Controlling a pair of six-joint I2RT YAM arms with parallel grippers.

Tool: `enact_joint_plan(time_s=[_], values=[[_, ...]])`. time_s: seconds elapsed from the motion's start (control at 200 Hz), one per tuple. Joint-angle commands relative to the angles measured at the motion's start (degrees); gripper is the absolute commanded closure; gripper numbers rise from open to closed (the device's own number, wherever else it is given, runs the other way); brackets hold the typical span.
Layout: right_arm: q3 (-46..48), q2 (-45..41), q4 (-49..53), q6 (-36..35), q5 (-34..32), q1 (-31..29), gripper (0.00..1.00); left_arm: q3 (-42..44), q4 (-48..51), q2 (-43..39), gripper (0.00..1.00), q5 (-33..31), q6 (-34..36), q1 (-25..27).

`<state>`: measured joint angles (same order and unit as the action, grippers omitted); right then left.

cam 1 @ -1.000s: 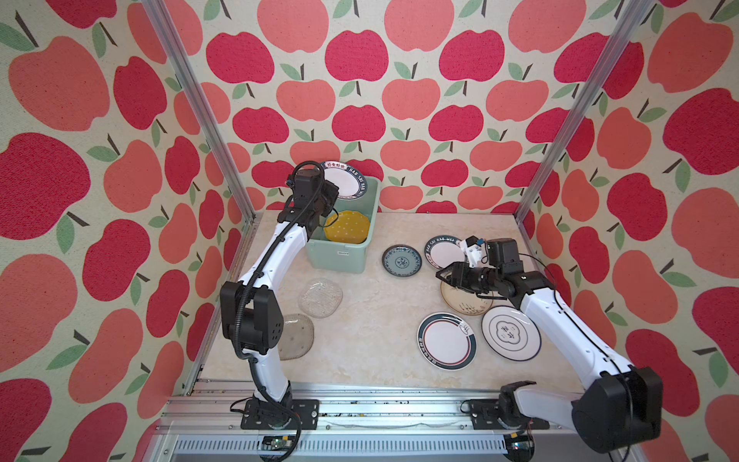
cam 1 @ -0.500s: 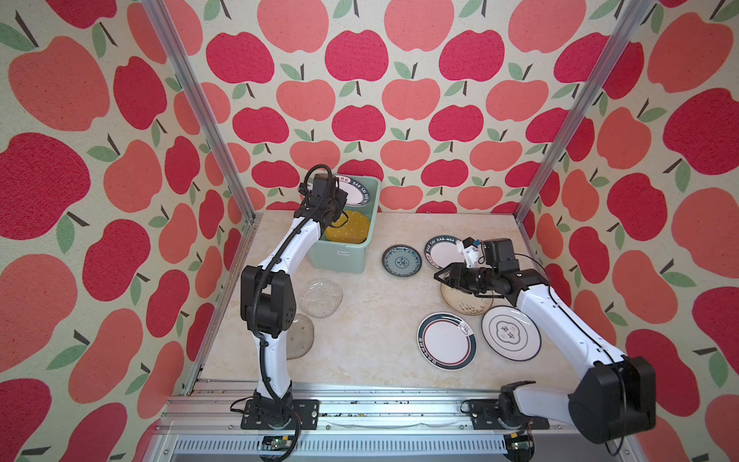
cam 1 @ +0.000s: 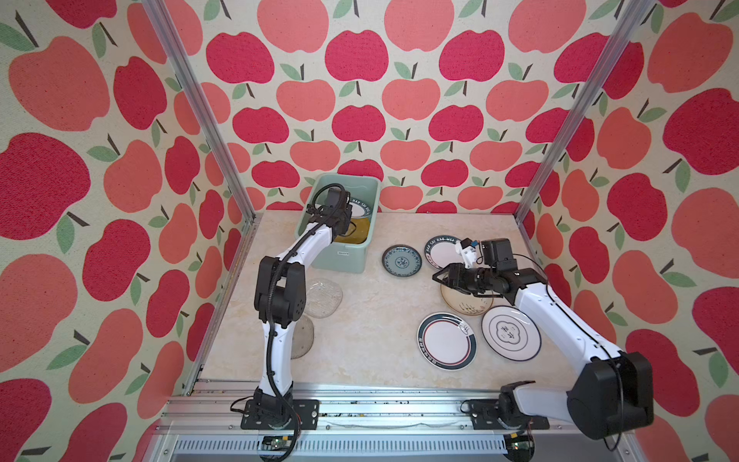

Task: Place the plates into the plastic bin on the countertop
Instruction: 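Lower the green-rimmed plate into the bin onto the yellow plate with the left gripper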

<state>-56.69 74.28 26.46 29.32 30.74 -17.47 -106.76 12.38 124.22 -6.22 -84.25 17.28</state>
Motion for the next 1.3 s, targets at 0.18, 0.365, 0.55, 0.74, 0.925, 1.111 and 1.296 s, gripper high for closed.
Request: enact_joint_plan(time_s=[0.18,0.365,0.55,0.74,0.925,1.111,1.296], values=[[0.44,0.77,-1.67,-0.95,2.26,0.42,0.48,-1.61,-2.14,3.33,1.0,-2.26,-4.03,-0.31],[-0.83,2.17,-1.72,-0.86,3.04,0.43,0.48,-2.71,-1.54,6.09,1.0,-0.52,-5.05,-1.17],[-1.5,2.88,-2.53,-0.32,3.62,0.42,0.48,-4.26,-0.46,7.88,1.0,-0.42,-4.53,-1.41],[-1.47,2.96,-2.73,-0.32,3.71,0.51,0.48,-7.36,3.73,9.95,1.0,0.84,-3.99,-1.72],[-1.41,2.59,-2.82,-0.32,3.79,1.03,0.48,-10.29,8.18,11.79,0.95,1.4,-3.82,-1.89],[-1.5,2.62,-2.86,-0.32,4.33,2.08,0.48,-12.96,11.71,13.46,0.89,1.68,-3.42,-1.93],[-1.5,2.62,-2.88,-0.4,4.81,2.79,0.48,-15.66,17.39,14.71,0.75,2.43,-3.46,-2.15]])
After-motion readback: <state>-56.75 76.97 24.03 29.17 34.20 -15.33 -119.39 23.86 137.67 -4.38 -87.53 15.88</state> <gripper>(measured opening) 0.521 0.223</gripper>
